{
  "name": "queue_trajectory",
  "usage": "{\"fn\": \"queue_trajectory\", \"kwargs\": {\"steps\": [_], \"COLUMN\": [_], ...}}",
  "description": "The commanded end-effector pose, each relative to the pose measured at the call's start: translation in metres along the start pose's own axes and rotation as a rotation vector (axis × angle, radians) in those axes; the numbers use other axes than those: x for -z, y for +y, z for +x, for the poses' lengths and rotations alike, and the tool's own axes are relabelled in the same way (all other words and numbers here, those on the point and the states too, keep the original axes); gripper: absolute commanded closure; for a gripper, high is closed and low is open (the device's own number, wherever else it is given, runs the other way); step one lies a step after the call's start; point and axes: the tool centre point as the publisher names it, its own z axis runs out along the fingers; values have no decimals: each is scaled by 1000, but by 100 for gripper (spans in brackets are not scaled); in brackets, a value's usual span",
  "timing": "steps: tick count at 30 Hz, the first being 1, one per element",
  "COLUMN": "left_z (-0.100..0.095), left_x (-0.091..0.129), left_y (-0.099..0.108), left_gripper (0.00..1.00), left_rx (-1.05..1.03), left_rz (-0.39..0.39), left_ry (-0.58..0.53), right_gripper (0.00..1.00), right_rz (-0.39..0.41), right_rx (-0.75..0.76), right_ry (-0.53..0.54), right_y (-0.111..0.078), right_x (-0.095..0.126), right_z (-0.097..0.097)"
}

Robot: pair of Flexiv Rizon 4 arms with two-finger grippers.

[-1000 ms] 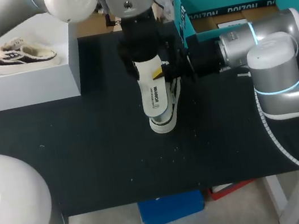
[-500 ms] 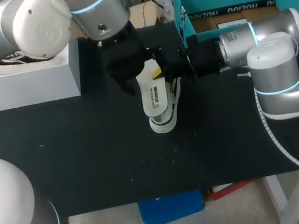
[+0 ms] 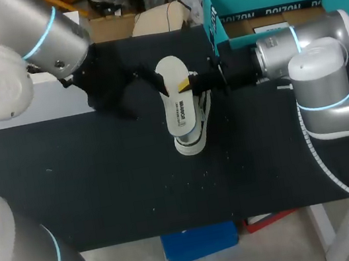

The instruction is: Take the shoe out of the shoebox, open the shoe tongue, remove and reinsert the insole, then place the shoe into the shoebox

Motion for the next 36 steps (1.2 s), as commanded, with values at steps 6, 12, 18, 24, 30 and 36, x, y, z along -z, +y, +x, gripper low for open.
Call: {"fn": "queue_trajectory", "kwargs": {"steps": [6, 12, 18, 24, 30, 36], "left_z": [12, 12, 16, 26, 25, 27], "left_x": [0, 0, -4, -13, -13, -12], "left_y": [-5, -5, -4, 5, 14, 20], "left_gripper": [0, 0, 0, 0, 0, 0], "left_rx": [102, 102, 79, 102, 102, 87], "left_rz": [-67, -67, -79, -80, -76, -89], "left_ry": [-1039, -1039, -1093, -1151, -1145, -1091], "right_gripper": [100, 100, 100, 100, 100, 100], "right_rz": [-2, -2, -2, -2, -2, -2], "right_rx": [0, 0, 0, 0, 0, 0], "right_ry": [1, 1, 1, 1, 1, 1], "right_y": [0, 0, 0, 0, 0, 0], "right_x": [-1, -1, -1, -1, -1, -1], "right_z": [0, 0, 0, 0, 0, 0]}}
